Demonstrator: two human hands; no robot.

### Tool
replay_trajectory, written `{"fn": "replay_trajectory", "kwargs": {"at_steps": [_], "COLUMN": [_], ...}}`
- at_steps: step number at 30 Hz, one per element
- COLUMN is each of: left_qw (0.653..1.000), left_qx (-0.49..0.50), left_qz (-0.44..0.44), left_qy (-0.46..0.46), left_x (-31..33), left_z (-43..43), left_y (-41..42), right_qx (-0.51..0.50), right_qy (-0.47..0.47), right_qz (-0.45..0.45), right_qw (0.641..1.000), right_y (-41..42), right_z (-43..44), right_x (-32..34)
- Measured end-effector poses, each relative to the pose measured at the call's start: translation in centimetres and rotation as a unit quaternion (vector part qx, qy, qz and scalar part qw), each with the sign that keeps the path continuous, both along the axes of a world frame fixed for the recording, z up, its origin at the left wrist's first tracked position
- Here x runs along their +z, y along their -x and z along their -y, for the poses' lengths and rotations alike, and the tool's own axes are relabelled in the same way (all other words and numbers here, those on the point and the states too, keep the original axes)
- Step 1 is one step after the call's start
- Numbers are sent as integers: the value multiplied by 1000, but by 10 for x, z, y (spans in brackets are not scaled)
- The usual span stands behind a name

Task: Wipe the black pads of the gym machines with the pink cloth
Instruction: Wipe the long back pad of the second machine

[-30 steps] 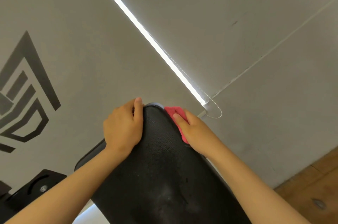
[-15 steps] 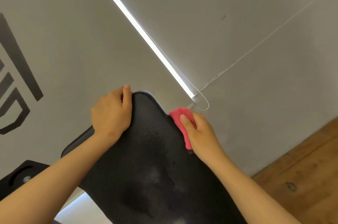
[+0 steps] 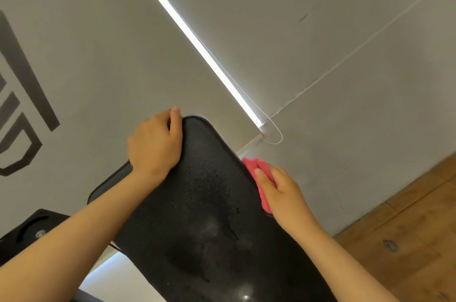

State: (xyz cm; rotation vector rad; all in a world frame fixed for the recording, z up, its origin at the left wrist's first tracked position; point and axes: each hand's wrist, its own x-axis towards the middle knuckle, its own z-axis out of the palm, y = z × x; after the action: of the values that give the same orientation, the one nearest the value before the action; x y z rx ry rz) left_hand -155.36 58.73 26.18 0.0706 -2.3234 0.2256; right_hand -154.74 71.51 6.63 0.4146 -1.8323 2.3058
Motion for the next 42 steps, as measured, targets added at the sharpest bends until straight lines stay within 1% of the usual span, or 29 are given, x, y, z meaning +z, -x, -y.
{"fn": "replay_trajectory", "kwargs": {"at_steps": [3,5,6,7,10,12,14,18,22,25,30,32,34,35,37,39,40,42], "left_qw": [1000,1000,1000,1000,1000,1000,1000,1000,999,999,995,990,978,968,939,904,893,890], "left_qx": [-4,-6,-6,-4,-2,-7,-12,-18,-40,-48,-72,-110,-151,-174,-215,-221,-212,-200], "left_qz": [-3,-4,-2,-2,-2,-4,-10,-18,-21,-1,64,60,36,29,47,86,98,90], "left_qy": [-5,-5,-3,-1,1,2,1,4,5,10,17,60,142,180,266,355,384,400], "left_x": [-1,-1,-1,-1,-1,-1,-1,0,-1,2,6,7,2,-3,-18,-36,-43,-51], "left_z": [1,1,1,1,3,4,4,4,2,3,4,6,-2,-11,-29,-39,-40,-40], "left_y": [0,0,0,-1,0,2,3,3,1,-1,-6,-10,-14,-15,-13,-4,-1,6], "right_qx": [-27,-59,-71,-76,-51,-34,-37,-38,-47,-25,-46,-51,-49,-47,-50,-57,-58,-61], "right_qy": [54,103,111,100,11,9,28,24,27,33,21,14,7,5,-6,-17,-26,-31], "right_qz": [29,11,-6,-23,-65,-62,-63,-69,-49,-28,-24,-24,-10,0,22,35,44,54], "right_qw": [998,993,991,992,997,997,997,997,997,999,998,998,999,999,998,998,997,996], "right_y": [4,13,19,25,36,35,32,26,7,-6,-11,-10,-10,-10,-14,-21,-24,-32], "right_z": [-3,-5,-4,-3,9,14,14,15,6,2,3,5,5,5,4,3,1,-2], "right_x": [20,49,65,80,100,96,84,63,42,23,8,1,-7,-13,-26,-37,-44,-61]}}
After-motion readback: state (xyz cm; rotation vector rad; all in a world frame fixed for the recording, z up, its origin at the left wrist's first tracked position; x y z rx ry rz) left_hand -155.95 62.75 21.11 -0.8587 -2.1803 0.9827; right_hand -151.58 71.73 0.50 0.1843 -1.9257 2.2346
